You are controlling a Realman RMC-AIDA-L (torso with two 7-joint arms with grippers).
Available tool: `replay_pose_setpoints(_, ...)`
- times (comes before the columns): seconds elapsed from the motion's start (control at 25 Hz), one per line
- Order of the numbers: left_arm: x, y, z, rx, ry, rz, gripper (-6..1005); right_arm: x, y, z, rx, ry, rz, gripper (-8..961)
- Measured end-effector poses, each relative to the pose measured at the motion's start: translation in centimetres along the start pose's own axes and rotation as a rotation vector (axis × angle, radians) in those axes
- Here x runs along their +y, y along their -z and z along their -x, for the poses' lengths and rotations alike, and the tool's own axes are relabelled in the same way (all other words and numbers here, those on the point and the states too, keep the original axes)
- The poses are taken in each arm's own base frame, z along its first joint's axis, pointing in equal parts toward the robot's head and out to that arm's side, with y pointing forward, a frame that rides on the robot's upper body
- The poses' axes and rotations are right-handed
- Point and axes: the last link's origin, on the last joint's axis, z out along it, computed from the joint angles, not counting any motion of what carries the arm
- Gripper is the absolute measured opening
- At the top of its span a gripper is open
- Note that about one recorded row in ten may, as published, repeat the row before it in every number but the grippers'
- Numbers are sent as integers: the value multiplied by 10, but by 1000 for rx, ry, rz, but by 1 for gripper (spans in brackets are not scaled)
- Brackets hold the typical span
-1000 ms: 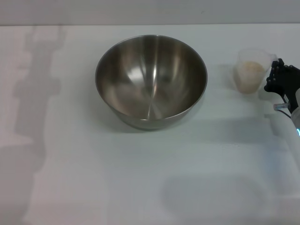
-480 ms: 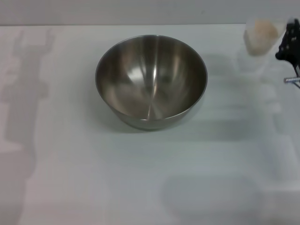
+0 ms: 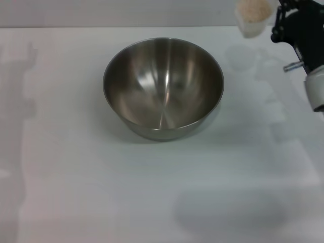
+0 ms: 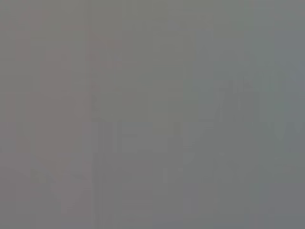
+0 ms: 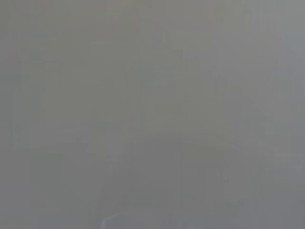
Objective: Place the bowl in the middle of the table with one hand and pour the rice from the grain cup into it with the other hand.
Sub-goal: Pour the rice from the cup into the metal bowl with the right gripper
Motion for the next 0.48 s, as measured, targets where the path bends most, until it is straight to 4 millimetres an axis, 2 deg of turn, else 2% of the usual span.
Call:
replay_pose_setpoints(0.16,-7,6,5,-6,-6,-17,792,10,-12,12,-62,52,63,4)
replay_pose_setpoints(0.48,-13,12,8,-5,-6,-35,792,23,-21,25,-139,177,129,5)
